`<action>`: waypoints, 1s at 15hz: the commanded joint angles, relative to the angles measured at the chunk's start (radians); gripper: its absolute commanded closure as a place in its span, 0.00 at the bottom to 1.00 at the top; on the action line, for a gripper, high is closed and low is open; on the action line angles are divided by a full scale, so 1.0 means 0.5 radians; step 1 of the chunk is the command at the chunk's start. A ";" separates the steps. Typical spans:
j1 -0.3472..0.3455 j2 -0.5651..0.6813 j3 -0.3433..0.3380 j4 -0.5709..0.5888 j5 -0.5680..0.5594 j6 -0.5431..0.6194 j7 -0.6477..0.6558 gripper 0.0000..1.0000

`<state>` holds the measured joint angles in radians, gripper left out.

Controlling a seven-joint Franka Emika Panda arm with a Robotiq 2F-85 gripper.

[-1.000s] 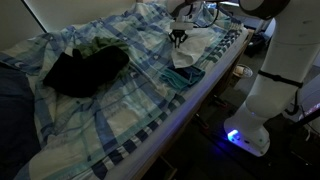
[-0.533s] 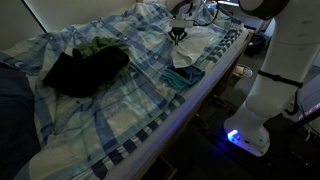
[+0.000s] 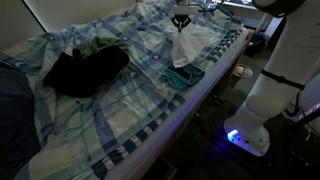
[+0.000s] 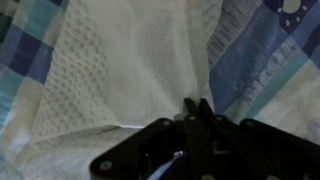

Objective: Unravel the towel

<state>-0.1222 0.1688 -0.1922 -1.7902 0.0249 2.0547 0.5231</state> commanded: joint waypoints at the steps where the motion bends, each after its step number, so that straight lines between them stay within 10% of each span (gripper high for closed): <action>1: -0.021 -0.144 -0.037 -0.009 -0.117 -0.105 0.088 0.98; 15: -0.215 -0.611 -0.081 -0.293 -0.356 -0.397 0.030 0.98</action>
<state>-0.2175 -0.0648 -0.2422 -1.8772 -0.1190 1.8928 0.5369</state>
